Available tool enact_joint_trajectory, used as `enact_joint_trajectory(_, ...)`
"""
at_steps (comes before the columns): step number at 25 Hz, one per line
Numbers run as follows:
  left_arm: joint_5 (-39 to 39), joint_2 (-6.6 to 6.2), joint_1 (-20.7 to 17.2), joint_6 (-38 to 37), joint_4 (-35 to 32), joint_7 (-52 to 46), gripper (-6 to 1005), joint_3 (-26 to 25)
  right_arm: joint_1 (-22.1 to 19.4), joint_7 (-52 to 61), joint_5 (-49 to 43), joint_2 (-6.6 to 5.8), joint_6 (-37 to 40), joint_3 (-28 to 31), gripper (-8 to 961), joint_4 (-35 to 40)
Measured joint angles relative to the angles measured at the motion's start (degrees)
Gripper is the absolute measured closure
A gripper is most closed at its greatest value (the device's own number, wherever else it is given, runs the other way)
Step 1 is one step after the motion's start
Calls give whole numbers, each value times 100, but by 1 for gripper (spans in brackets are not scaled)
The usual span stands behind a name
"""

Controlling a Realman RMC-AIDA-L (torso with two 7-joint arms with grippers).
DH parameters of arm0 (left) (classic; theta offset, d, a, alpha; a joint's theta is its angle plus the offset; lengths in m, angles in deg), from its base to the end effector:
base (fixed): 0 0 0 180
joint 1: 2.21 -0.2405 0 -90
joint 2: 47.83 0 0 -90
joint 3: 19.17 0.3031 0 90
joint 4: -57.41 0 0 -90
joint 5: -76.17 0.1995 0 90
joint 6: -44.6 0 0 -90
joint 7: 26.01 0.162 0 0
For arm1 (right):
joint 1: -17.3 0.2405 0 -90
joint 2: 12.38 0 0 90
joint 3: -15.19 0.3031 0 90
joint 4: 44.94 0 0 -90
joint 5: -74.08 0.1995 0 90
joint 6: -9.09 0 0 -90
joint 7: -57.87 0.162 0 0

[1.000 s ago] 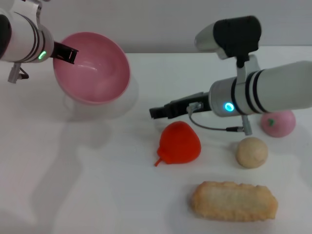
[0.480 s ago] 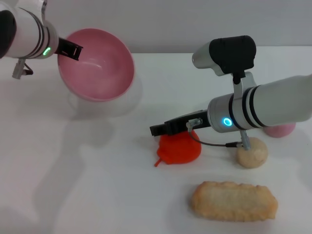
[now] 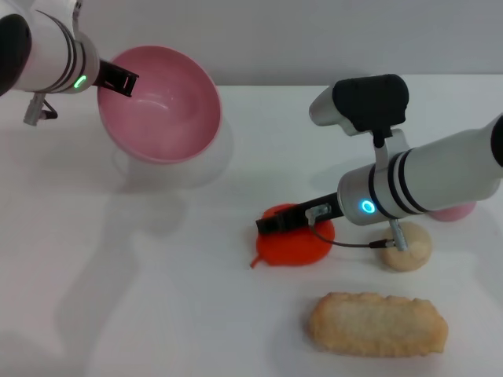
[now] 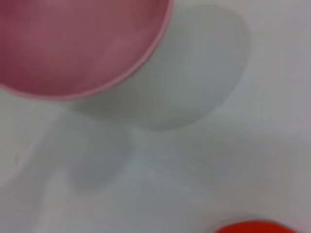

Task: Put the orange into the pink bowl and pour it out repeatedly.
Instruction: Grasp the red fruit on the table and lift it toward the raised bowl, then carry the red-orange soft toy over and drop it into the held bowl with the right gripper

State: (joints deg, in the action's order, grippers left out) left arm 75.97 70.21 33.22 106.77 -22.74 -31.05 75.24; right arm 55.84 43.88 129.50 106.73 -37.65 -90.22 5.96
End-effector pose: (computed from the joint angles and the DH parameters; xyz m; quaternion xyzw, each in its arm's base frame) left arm -0.2034 0.4464 -0.0076 -0.7936 -0.3250 0.1061 0.5033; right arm 0.2174 0.3852 -0.1555 -0.8642 0.4694 -0.0199 0.1802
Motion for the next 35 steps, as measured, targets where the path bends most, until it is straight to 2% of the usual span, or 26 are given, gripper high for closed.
enact_joint_trajectory(4,-2,-4,13,2,1,2,951,-1,-9,-71,-47,-2,-2,-144,396,100)
enact_joint_trajectory(10,-7,-3,7,0,1,10,951,-3,-185,-80,-194,-17,-33,-147,591,498)
enact_joint_trajectory(18,-59,-1,-22,-52,-1,78,951,-3,-561,32,-596,-46,-247,136,651,1310)
enact_joint_trajectory(23,-91,-1,-35,-100,8,85,951,-4,-961,260,-1171,-37,-599,471,758,2294)
enact_joint_trajectory(29,-274,6,-3,-228,217,189,951,3,-1656,330,-1751,-25,-1193,1055,815,4014)
enact_joint_trajectory(30,-511,11,37,-303,352,299,951,13,-1742,331,-1802,-21,-1272,1148,822,4252)
enact_joint_trajectory(35,-817,16,111,-411,512,366,951,122,-1950,336,-1938,-17,-1463,1417,858,5093)
